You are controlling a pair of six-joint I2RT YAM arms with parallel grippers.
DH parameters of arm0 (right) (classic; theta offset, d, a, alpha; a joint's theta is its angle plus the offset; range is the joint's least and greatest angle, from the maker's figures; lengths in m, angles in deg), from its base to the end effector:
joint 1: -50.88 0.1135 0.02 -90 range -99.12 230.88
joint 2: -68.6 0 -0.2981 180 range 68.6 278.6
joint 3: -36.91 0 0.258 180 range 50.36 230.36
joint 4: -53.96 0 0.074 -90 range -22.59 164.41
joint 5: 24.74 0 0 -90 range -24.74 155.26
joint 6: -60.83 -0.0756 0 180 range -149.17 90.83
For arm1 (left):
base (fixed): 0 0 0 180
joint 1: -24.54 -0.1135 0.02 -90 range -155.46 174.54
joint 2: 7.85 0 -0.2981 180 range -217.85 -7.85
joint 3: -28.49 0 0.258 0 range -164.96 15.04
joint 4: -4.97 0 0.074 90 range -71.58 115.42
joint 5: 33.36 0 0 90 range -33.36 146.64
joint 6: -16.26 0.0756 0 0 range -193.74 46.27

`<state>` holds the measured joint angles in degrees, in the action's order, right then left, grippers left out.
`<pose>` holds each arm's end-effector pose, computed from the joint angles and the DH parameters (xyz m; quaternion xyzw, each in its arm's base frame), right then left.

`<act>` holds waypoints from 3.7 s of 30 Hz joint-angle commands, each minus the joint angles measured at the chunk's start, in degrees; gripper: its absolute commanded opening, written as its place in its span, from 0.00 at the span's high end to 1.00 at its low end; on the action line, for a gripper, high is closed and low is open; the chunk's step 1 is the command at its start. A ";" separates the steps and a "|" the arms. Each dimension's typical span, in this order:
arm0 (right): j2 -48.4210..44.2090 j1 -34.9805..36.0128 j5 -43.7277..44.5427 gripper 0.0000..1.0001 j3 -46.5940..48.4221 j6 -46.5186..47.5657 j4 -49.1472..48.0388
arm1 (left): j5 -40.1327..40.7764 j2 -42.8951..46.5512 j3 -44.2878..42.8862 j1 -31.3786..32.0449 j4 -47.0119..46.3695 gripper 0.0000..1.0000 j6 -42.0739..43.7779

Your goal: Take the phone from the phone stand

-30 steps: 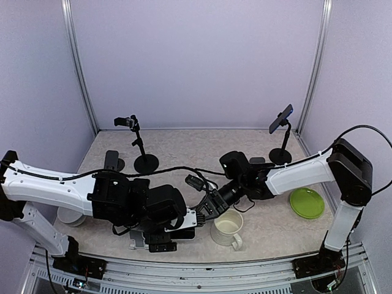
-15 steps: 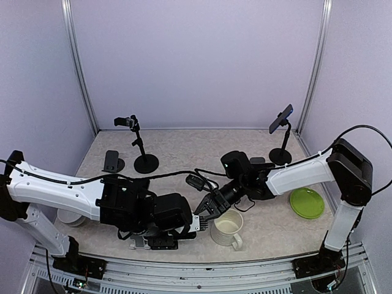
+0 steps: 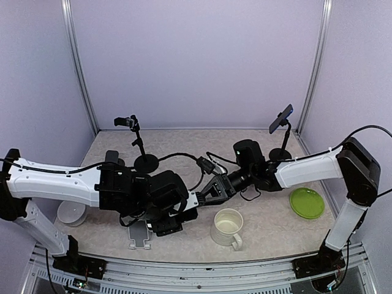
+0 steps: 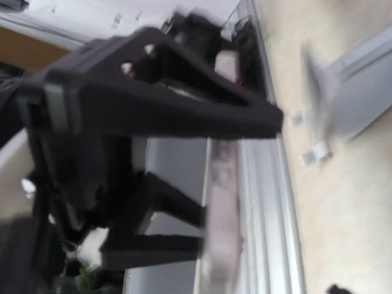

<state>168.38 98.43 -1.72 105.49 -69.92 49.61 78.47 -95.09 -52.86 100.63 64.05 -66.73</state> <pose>0.2076 0.3301 0.2268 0.3306 -0.6921 -0.6415 0.0141 0.1050 -0.3070 0.2541 0.6051 0.7446 0.0316 0.2801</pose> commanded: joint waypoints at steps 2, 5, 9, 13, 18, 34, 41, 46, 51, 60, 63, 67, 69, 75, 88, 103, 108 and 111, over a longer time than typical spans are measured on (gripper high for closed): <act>-3.59 -3.40 0.79 0.00 -2.00 -1.96 -5.72 | -2.82 1.59 -0.39 -6.49 -4.55 0.58 -5.40; -4.34 -6.45 2.15 0.00 -3.83 -5.06 -9.98 | -4.41 1.48 -0.27 -10.25 -6.72 0.60 -9.10; -5.90 -10.26 4.23 0.00 -6.34 -6.69 -13.21 | -5.45 1.55 0.02 -14.09 -10.00 0.60 -14.75; -7.97 -13.22 6.13 0.00 -8.18 -5.85 -13.07 | -5.25 1.09 0.00 -17.27 -12.41 0.60 -20.69; -9.33 -14.49 6.77 0.00 -8.65 -3.07 -10.80 | -5.90 -2.07 -0.39 -19.41 -14.39 0.63 -27.35; -12.28 -17.05 7.38 0.00 -12.62 1.51 -8.10 | -1.95 -16.20 -4.75 -20.11 -16.25 0.68 -48.72; -13.47 -17.82 7.31 0.00 -13.86 2.38 -7.59 | 3.70 -20.90 -8.22 -21.19 -14.59 0.69 -51.67; -13.83 -17.93 7.45 0.00 -14.51 2.53 -7.60 | 3.96 -22.84 -8.41 -22.66 -16.32 0.68 -52.48; -14.09 -18.02 7.38 0.00 -14.68 2.81 -7.26 | 2.97 -24.55 -8.64 -23.45 -17.81 0.65 -52.18; -13.49 -18.04 7.06 0.00 -15.32 2.58 -7.80 | 2.41 -27.86 -9.86 -23.54 -20.43 0.59 -53.10; -13.44 -18.02 6.99 0.00 -15.49 2.43 -8.11 | 3.67 -29.14 -11.11 -23.54 -19.66 0.58 -53.32; -13.49 -18.01 7.39 0.00 -15.60 2.72 -7.68 | 5.25 -30.69 -12.20 -23.86 -17.99 0.54 -53.74; -13.55 -18.06 7.53 0.00 -15.58 2.85 -7.28 | 5.67 -31.20 -12.34 -24.09 -17.30 0.53 -54.00; -14.40 -18.02 8.21 0.00 -15.60 3.07 -6.20 | 5.52 -31.13 -11.95 -24.33 -18.31 0.24 -53.71; -15.45 -18.08 9.70 0.00 -14.90 3.12 -4.40 | 6.94 -23.40 -10.08 -24.85 -23.39 0.01 -48.14; -16.01 -18.02 11.30 0.00 -14.24 3.89 -3.69 | 13.62 -4.01 1.05 -19.19 -16.96 0.01 -53.53; -15.82 -18.02 10.92 0.00 -15.28 2.89 -5.58 | 14.82 1.73 5.32 -17.15 -9.61 0.01 -59.60; -15.36 -18.02 10.48 0.00 -15.86 2.08 -6.92 | 13.27 4.88 9.10 -16.24 -6.71 0.01 -63.52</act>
<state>153.96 81.01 9.17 90.50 -66.75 45.22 91.56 -93.91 -47.70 83.23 50.50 -123.82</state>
